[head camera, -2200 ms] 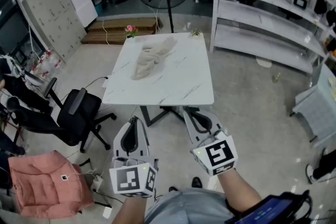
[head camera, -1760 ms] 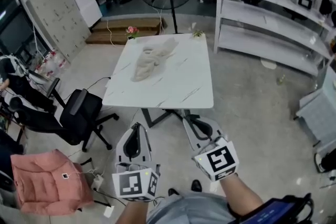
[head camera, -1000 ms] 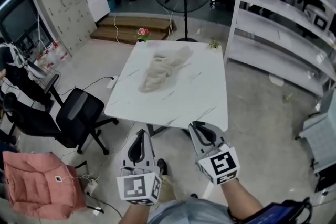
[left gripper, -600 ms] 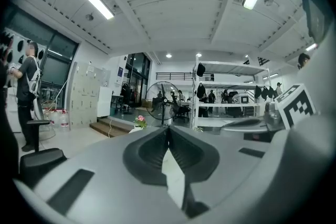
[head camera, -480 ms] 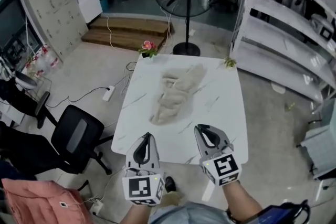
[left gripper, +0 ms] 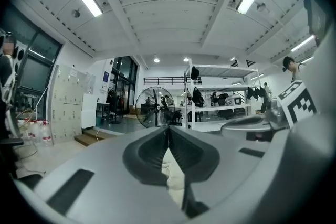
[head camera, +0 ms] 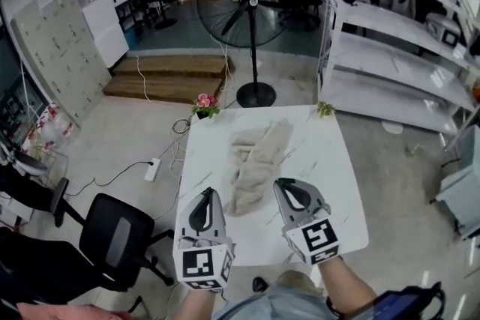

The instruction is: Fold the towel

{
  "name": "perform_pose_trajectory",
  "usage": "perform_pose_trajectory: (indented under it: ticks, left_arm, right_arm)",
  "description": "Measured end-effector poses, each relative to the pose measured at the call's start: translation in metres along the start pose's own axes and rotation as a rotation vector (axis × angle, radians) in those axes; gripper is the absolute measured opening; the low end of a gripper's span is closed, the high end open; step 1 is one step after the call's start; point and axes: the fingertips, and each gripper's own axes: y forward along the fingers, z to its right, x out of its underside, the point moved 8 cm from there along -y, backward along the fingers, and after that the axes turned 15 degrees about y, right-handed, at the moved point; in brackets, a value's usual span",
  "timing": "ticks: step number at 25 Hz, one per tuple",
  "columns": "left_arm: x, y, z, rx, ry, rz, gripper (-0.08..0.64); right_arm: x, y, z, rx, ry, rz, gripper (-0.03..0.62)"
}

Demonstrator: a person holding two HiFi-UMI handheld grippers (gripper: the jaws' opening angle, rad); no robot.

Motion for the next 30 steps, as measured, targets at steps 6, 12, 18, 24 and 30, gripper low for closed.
perform_pose_trajectory:
  ticks: [6, 12, 18, 24, 30]
  left_arm:
    - [0.012, 0.034, -0.004, 0.045, -0.006, -0.026, 0.009]
    - [0.043, 0.074, 0.0, 0.102, -0.042, -0.111, 0.011]
    - [0.096, 0.112, 0.018, 0.173, -0.093, -0.254, 0.127]
    - [0.154, 0.146, 0.042, 0.288, -0.123, -0.416, 0.227]
    - [0.171, 0.157, 0.055, 0.365, -0.117, -0.499, 0.123]
  right_arm:
    - [0.003, 0.019, 0.014, 0.021, 0.004, -0.024, 0.018]
    - [0.01, 0.043, 0.037, 0.021, 0.026, -0.066, 0.018]
    - [0.039, 0.058, 0.065, 0.014, 0.059, -0.154, 0.017]
    - [0.076, 0.065, 0.092, 0.034, 0.099, -0.251, 0.017]
    - [0.084, 0.059, 0.106, 0.058, 0.115, -0.269, 0.017]
